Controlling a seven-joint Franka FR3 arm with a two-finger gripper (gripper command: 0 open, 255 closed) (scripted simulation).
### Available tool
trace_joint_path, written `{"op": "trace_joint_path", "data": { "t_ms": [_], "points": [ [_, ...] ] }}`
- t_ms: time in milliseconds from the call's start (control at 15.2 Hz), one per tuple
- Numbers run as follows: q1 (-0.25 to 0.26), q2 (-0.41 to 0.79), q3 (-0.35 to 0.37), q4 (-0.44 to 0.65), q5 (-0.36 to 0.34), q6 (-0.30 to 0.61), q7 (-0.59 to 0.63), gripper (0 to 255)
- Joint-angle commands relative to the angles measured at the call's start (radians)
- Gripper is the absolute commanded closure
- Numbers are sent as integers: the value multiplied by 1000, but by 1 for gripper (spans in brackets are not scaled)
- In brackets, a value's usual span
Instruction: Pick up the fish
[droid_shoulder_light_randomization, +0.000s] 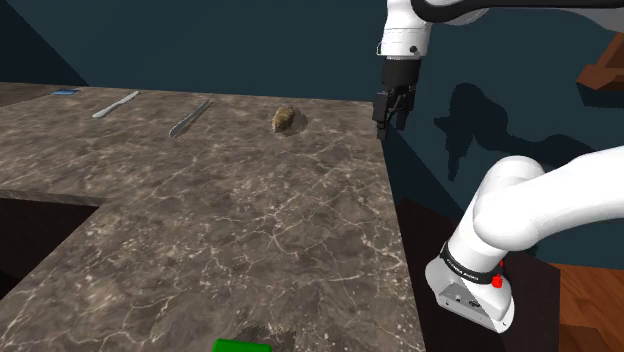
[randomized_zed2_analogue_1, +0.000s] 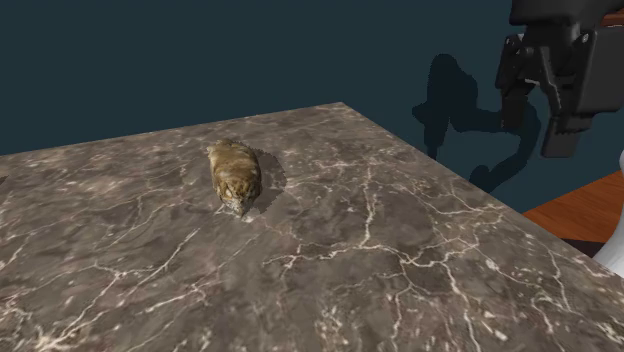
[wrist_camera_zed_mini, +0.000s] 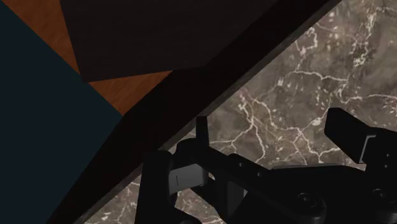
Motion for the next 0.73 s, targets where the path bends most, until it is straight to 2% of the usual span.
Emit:
{"op": "trace_joint_path", "data": {
  "t_ms": [0,660],
  "points": [
    [0,0,0,0,0,0,0,0],
    [-35,352,95,216,74,201,267,0]
  ]
}}
